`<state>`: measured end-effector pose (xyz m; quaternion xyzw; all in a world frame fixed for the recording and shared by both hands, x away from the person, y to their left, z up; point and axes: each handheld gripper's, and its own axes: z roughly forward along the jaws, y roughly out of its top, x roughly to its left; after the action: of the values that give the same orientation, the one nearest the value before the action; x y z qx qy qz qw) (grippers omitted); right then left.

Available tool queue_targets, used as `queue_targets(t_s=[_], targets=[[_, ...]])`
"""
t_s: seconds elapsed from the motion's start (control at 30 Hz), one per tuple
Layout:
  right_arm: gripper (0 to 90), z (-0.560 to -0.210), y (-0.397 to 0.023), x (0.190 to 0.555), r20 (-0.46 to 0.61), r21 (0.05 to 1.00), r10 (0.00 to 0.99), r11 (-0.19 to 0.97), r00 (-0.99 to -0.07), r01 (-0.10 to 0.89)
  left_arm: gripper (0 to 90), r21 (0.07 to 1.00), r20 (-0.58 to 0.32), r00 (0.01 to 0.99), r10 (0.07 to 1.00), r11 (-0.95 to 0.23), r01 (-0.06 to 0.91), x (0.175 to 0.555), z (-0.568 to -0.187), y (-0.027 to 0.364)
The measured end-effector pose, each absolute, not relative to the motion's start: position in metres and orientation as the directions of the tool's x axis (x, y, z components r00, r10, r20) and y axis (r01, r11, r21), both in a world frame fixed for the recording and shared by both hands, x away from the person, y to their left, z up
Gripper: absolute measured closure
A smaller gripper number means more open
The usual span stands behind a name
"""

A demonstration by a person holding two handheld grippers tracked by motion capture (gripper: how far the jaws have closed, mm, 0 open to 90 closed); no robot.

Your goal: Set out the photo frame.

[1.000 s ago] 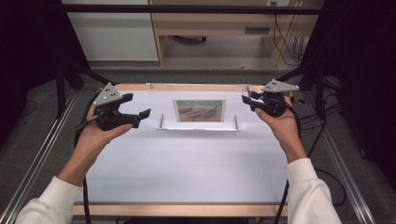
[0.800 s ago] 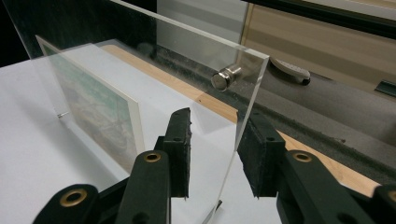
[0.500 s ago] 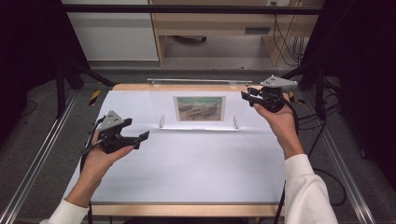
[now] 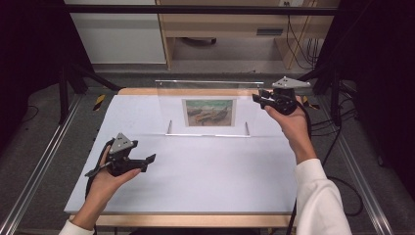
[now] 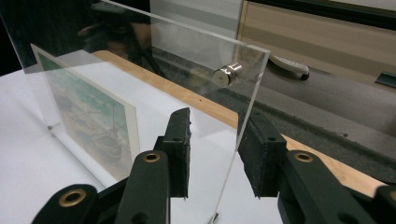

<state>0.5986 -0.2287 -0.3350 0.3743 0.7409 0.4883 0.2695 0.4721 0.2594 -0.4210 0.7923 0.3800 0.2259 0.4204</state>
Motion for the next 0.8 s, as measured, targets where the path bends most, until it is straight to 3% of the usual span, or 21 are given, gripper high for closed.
queue_targets(t_s=[0.8], targets=[[60.8,-0.335,-0.224,0.608,0.000,0.923,0.842,0.208,-0.540,0.324,13.6,0.792,0.022,0.608,0.794,-0.385,0.474,0.457,-0.449,0.279]])
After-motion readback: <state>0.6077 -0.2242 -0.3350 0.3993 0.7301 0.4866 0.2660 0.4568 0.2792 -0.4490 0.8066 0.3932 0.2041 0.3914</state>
